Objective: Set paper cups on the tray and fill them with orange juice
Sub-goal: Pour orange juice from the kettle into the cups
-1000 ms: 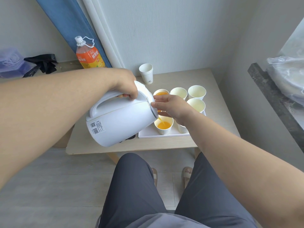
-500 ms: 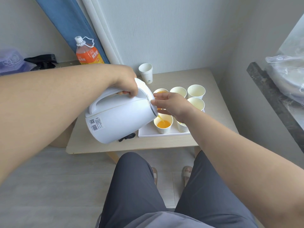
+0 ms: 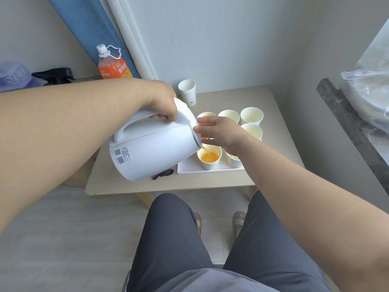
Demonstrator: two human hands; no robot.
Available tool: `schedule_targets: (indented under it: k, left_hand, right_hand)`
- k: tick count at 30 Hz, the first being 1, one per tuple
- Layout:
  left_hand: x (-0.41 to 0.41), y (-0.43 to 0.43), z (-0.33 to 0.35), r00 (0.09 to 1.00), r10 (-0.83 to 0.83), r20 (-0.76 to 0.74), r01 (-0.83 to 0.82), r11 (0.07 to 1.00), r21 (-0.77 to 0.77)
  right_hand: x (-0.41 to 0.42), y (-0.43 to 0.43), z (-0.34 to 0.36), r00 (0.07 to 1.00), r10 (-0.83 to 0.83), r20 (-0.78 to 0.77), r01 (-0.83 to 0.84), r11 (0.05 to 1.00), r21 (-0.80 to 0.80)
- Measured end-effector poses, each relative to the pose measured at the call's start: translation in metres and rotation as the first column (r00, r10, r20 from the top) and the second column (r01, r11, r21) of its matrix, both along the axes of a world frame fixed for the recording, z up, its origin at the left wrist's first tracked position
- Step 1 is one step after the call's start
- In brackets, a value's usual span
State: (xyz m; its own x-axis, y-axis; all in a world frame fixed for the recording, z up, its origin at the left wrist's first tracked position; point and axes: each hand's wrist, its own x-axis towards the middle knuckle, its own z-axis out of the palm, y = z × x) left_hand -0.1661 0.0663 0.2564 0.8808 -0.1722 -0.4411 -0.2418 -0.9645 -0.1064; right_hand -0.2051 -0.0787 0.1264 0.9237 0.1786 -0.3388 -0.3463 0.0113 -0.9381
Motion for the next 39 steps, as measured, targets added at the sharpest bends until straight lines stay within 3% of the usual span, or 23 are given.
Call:
schedule_targets:
  k: [39]
  left_hand:
    - [0.0001,-0.009,0.0096,0.996,-0.088,0.033,0.085,0.993,0.08]
  right_hand:
    - [0.0006,-0.0033,0.0088,1.0,0.008,-0.009,-0.007,0.996,0.091]
